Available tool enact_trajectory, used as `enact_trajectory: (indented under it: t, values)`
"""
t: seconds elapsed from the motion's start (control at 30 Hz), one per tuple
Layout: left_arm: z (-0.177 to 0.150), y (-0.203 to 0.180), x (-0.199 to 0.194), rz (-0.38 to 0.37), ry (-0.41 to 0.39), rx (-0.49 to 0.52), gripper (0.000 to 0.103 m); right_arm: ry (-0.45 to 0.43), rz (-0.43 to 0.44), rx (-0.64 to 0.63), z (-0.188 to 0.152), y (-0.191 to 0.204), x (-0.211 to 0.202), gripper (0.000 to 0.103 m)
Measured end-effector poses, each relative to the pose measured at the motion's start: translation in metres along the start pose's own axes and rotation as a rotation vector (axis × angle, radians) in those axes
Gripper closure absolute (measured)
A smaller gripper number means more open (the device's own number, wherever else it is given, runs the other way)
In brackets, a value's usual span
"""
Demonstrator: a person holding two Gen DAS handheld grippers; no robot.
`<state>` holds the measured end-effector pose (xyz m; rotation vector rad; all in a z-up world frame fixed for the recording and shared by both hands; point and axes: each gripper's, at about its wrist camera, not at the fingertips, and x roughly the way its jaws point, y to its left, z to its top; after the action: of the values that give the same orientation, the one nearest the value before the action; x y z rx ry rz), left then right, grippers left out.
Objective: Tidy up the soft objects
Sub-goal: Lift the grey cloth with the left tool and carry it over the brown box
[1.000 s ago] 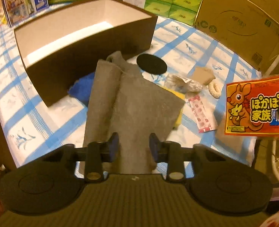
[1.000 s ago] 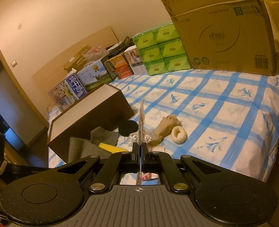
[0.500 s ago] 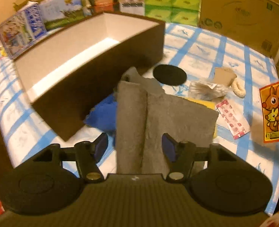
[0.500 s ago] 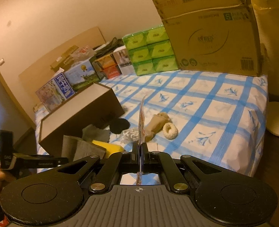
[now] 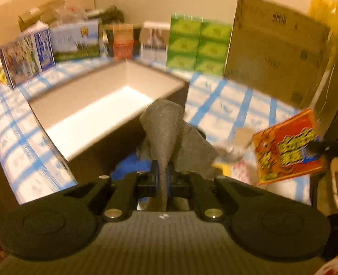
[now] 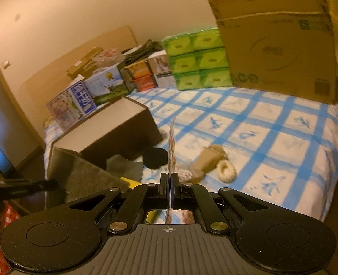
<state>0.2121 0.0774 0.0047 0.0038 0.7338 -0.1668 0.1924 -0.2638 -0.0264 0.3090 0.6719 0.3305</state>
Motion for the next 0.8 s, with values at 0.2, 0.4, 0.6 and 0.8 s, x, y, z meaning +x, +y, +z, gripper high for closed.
enact_trajectory:
  t: [0.2, 0.4, 0.6, 0.8]
  values:
    - [0.042, 0.01, -0.042, 0.039, -0.11, -0.003, 0.098, -0.02, 0.045, -0.043, 0.021, 0.012, 0.002, 0.102]
    - [0.078, 0.02, -0.043, 0.085, -0.148, -0.028, 0.098, -0.046, 0.106, -0.089, 0.052, 0.03, 0.009, 0.102]
    - [0.112, 0.033, -0.026, 0.13, -0.158, -0.058, 0.098, -0.081, 0.194, -0.154, 0.093, 0.063, 0.029, 0.102]
    - [0.144, 0.051, -0.001, 0.148, -0.164, -0.08, 0.098, -0.109, 0.254, -0.185, 0.132, 0.093, 0.065, 0.102]
